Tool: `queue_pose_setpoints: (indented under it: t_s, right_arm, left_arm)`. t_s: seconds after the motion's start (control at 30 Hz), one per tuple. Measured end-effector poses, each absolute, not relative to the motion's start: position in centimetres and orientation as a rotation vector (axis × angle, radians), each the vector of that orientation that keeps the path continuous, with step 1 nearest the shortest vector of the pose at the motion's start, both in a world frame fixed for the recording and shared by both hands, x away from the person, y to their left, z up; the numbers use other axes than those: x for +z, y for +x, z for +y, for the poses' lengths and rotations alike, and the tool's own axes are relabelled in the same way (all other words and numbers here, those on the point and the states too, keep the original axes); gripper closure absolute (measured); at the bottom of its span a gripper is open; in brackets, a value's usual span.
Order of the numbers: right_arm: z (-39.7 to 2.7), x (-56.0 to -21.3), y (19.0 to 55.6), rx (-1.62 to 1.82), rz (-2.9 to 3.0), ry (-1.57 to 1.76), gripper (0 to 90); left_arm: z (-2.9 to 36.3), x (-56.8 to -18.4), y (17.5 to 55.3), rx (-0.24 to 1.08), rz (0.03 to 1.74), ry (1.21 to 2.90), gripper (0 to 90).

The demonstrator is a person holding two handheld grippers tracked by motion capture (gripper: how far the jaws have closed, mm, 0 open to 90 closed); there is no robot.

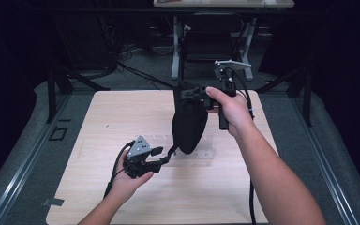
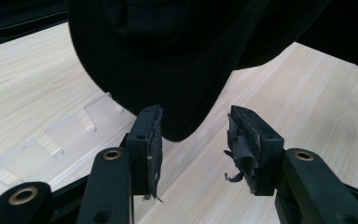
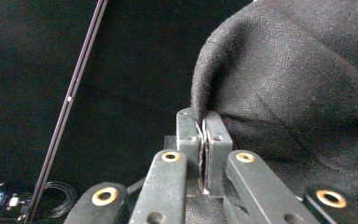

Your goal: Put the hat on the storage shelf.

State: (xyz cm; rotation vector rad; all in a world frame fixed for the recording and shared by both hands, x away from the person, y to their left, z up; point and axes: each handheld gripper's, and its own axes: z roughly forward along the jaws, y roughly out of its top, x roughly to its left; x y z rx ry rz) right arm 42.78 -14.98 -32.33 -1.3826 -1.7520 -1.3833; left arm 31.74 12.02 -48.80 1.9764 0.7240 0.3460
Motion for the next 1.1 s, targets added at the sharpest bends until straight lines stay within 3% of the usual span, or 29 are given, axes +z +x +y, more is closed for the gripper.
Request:
queue_pose_setpoints:
  t_s: [0.1,0.37,1.1]
  right_arm:
    - [-14.7,-32.3,42.8,-1.384,-1.752,-1.381,87.9]
    - [-14.5,-32.4,42.8,-1.388,-1.748,-1.379,87.8]
    - [-13.4,-32.4,42.6,-1.379,-1.775,-1.359,86.0]
  left_arm:
    - [11.6,-48.8,31.9,0.349,0.722,1.974,58.3]
    - [11.1,-49.1,31.9,0.375,0.718,1.985,78.4]
    - [11.5,-49.5,31.8,0.371,0.725,1.981,82.0]
